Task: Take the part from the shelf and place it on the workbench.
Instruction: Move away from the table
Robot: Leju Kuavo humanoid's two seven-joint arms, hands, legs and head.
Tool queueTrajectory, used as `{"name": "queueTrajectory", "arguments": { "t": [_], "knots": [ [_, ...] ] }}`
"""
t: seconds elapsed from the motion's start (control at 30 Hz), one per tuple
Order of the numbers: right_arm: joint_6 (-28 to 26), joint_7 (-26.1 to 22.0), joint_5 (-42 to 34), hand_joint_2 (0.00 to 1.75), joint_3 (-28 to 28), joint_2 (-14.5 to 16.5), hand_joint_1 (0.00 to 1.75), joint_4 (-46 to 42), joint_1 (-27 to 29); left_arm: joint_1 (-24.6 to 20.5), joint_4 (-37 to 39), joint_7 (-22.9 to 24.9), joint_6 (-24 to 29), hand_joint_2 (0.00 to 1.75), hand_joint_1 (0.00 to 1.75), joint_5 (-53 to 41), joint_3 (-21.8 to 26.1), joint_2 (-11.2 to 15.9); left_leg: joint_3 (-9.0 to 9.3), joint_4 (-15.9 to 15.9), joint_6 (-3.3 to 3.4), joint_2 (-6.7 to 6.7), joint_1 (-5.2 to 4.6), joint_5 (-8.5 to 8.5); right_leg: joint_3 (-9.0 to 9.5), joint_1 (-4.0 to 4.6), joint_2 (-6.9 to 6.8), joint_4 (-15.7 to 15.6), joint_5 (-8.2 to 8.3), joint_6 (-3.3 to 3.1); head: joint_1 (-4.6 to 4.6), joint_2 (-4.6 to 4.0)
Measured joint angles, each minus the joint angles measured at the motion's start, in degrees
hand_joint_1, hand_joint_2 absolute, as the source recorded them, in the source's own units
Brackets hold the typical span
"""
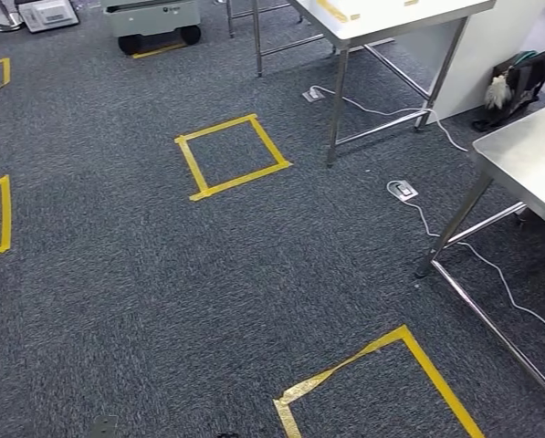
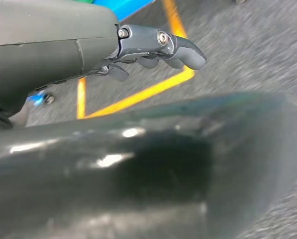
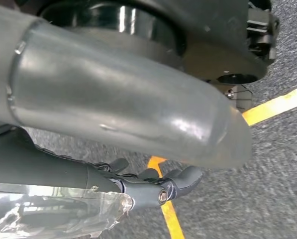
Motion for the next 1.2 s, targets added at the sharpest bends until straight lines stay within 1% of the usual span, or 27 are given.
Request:
{"name": "queueTrajectory", "arguments": {
  "t": [0.07,0.13,0.2,0.23,0.3,0.37,0.4,0.43,0.47,0.5,0.53,0.57,0.6,0.63,0.67,0.7,0.73,0.8,0.87,0.9,0.93,0.97,1.0,1.03,1.1,1.17,1.2],
  "knots": [
    [-0.12,-0.04,0.0,0.0,0.01,0.15,0.0,0.0,-0.18,-0.07,0.04,0.3,-0.15,0.0,0.0,-0.07,0.0,-0.6,4.57,-7.98,0.23,2.47,-0.21,3.24,0.2,0.27,-1.38,0.11,-0.34,0.45,-0.1,0.01],
    [-0.16,-0.12,0.01,0.0,0.02,0.25,0.0,0.0,-0.26,-0.33,0.08,0.47,-0.35,0.0,0.0,-0.13,-0.01,-1.26,6.98,-12.41,0.87,4.17,-0.46,4.17,0.32,0.68,-2.55,0.12,-0.79,1.0,-0.06,0.01],
    [-0.13,-0.28,0.1,0.0,0.04,0.29,0.0,-0.01,-0.45,-0.35,0.15,0.94,-0.73,0.0,0.0,-0.59,-0.02,-1.83,6.99,-12.86,1.71,3.11,-0.58,4.04,0.93,0.74,-3.73,-0.1,-1.03,1.52,0.06,0.01],
    [-0.05,-0.39,0.2,0.0,0.07,0.3,0.0,-0.02,-0.58,-0.25,0.18,1.16,-0.79,0.0,0.0,-0.95,-0.02,-2.01,7.0,-12.97,2.08,2.48,-0.53,4.13,1.08,0.65,-3.48,0.07,-1.31,1.84,0.1,0.01],
    [0.18,-0.6,0.43,0.0,0.16,0.32,0.0,-0.04,-0.68,-0.23,0.22,0.97,-0.41,0.0,0.0,-1.63,-0.03,-2.27,7.01,-13.18,2.83,1.27,-0.34,4.44,-0.05,0.4,-0.87,3.09,-3.35,2.35,0.22,0.02],
    [0.37,-0.68,0.55,0.0,0.25,0.32,0.0,-0.03,-0.64,-0.41,0.22,-0.07,0.16,0.0,0.0,-1.98,-0.07,-2.38,6.91,-13.19,3.21,-0.05,-0.26,4.56,-3.6,0.24,2.26,10.62,-7.06,2.58,0.39,0.01],
    [0.42,-0.68,0.56,0.0,0.27,0.32,0.0,-0.03,-0.62,-0.49,0.22,-0.65,0.42,0.0,0.0,-2.15,-0.08,-2.35,6.87,-13.19,3.25,-0.82,-0.26,4.57,-5.53,0.23,2.87,14.42,-8.42,2.62,0.4,0.01],
    [0.43,-0.63,0.56,0.0,0.29,0.32,0.0,-0.02,-0.63,-0.52,0.22,-1.16,0.74,0.0,0.0,-2.28,-0.08,-2.2,6.88,-13.18,3.26,-1.64,-0.27,4.58,-6.86,0.22,3.12,16.69,-8.8,2.62,0.4,0.01],
    [0.45,-0.57,0.56,0.0,0.29,0.32,0.0,-0.02,-0.63,-0.51,0.22,-1.54,1.0,0.0,0.0,-2.43,-0.08,-2.0,6.92,-13.16,3.24,-2.47,-0.26,4.59,-7.17,0.18,3.2,16.73,-8.0,2.6,0.4,0.01],
    [0.46,-0.51,0.55,0.0,0.29,0.32,0.0,-0.02,-0.64,-0.51,0.22,-1.83,1.2,0.0,0.0,-2.58,-0.08,-1.76,6.99,-13.14,3.19,-3.35,-0.24,4.61,-6.37,0.08,3.39,14.42,-6.15,2.56,0.4,0.02],
    [0.49,-0.47,0.55,0.0,0.28,0.32,0.0,-0.02,-0.66,-0.51,0.22,-2.11,1.34,0.0,0.0,-2.71,-0.08,-1.49,7.05,-13.1,3.07,-4.2,-0.2,4.63,-4.75,-0.1,4.14,10.55,-3.8,2.54,0.41,0.01],
    [0.57,-0.47,0.55,0.0,0.28,0.32,0.0,-0.01,-0.66,-0.52,0.22,-2.52,1.45,0.0,0.0,-2.86,-0.09,-1.15,7.03,-13.02,2.83,-5.0,-0.23,4.65,-3.02,-0.34,5.7,6.54,-2.06,2.54,0.41,0.01],
    [0.76,-0.51,0.55,0.0,0.28,0.32,0.0,-0.01,-0.7,-0.56,0.22,-3.09,1.72,0.0,0.0,-3.06,-0.09,-0.69,6.9,-12.92,2.52,-5.78,-0.22,4.69,-1.63,-0.56,7.12,3.38,-0.94,2.52,0.38,0.01],
    [1.05,-0.57,0.56,0.0,0.28,0.3,0.0,0.0,-0.74,-0.57,0.22,-3.82,2.21,0.0,0.0,-3.43,-0.09,-0.12,6.69,-12.89,2.12,-6.41,-0.16,4.79,-0.81,-0.64,8.24,1.58,-0.55,2.42,0.37,0.0],
    [1.44,-0.66,0.59,0.0,0.29,0.26,0.0,0.01,-0.77,-0.52,0.22,-4.65,2.89,0.0,0.0,-3.97,-0.09,0.53,6.42,-12.91,1.66,-7.04,-0.05,4.97,-0.51,-0.57,8.67,1.0,-0.7,2.17,0.34,0.01],
    [1.91,-0.79,0.64,0.0,0.29,0.19,0.0,0.0,-0.82,-0.38,0.22,-5.41,3.7,0.0,0.0,-4.82,-0.1,1.28,6.17,-13.01,1.22,-7.68,0.16,5.21,-0.43,-0.41,8.07,0.9,-0.58,1.78,0.31,0.01],
    [2.34,-0.91,0.7,0.0,0.3,0.1,0.0,0.0,-0.84,-0.15,0.16,-6.12,4.47,0.0,0.0,-6.11,-0.13,2.05,5.96,-13.0,0.86,-7.6,0.33,5.29,-0.35,-0.31,7.37,0.78,-0.38,1.3,0.33,0.01],
    [3.04,-1.23,0.85,0.0,0.3,-0.08,0.0,0.0,-0.79,0.38,-0.56,-7.68,5.53,0.0,0.0,-9.81,0.05,3.85,4.74,-10.8,0.42,-5.03,0.21,3.86,-0.24,-0.19,5.87,0.41,0.0,0.45,0.1,0.01],
    [3.48,-1.46,0.93,0.0,0.3,-0.28,0.0,0.0,-0.63,0.6,-2.19,-10.53,5.91,0.0,0.0,-13.98,1.35,5.85,1.55,-4.15,0.19,-1.75,-0.05,0.2,-0.22,0.05,4.12,0.25,0.04,-0.07,-0.1,0.01],
    [3.68,-1.53,0.95,0.0,0.29,-0.4,0.0,0.0,-0.52,0.59,-3.13,-12.6,5.95,0.0,0.0,-15.41,2.6,6.83,-0.27,-0.33,0.08,-1.15,-0.05,-1.47,-0.24,0.19,3.18,0.25,-0.02,-0.23,-0.11,0.01],
    [3.87,-1.62,0.96,0.0,0.28,-0.51,0.0,0.0,-0.45,0.56,-4.08,-15.06,5.78,0.0,0.0,-16.15,4.31,7.87,-1.52,2.4,-0.01,-0.85,-0.04,-2.32,-0.23,0.29,2.24,0.25,-0.1,-0.35,-0.09,0.01],
    [4.05,-1.71,0.96,0.0,0.28,-0.6,0.0,0.0,-0.41,0.55,-4.99,-17.49,5.21,0.0,0.0,-16.34,6.33,8.96,-1.8,3.24,-0.07,-0.65,-0.03,-2.11,-0.2,0.34,1.37,0.26,-0.16,-0.42,-0.1,0.01],
    [4.21,-1.81,0.96,0.0,0.28,-0.66,0.0,0.0,-0.42,0.55,-5.9,-19.45,4.28,0.0,0.0,-16.22,8.36,9.9,-0.89,1.76,-0.09,-0.39,-0.03,-0.89,-0.12,0.36,0.6,0.26,-0.23,-0.45,-0.11,0.01],
    [4.33,-1.91,0.96,0.0,0.28,-0.7,0.0,0.0,-0.46,0.54,-7.06,-20.91,2.93,0.0,0.0,-16.17,10.37,10.73,1.05,-1.59,-0.06,0.29,-0.05,0.97,0.01,0.36,-0.15,0.26,-0.32,-0.39,-0.14,0.01],
    [4.44,-2.01,0.96,0.0,0.28,-0.73,0.0,0.0,-0.47,0.36,-9.87,-22.03,-0.12,0.0,0.0,-16.46,13.47,11.5,5.34,-9.26,0.19,3.01,-0.29,3.78,0.23,0.65,-1.5,0.38,-0.69,0.01,-0.2,0.0],
    [4.47,-2.04,0.96,0.0,0.28,-0.76,0.0,0.0,-0.48,0.04,-12.36,-22.12,-2.34,0.0,0.0,-16.86,15.63,11.39,7.05,-12.73,0.76,4.33,-0.57,4.23,0.29,1.08,-2.85,0.38,-1.2,0.52,-0.13,0.0],
    [4.49,-2.04,0.96,0.0,0.28,-0.78,0.0,0.0,-0.55,0.06,-13.23,-22.11,-2.91,0.0,0.0,-17.0,16.45,11.24,7.01,-13.0,1.12,3.66,-0.66,4.1,0.44,1.19,-3.56,0.29,-1.42,0.73,-0.07,0.0]
  ]
}}
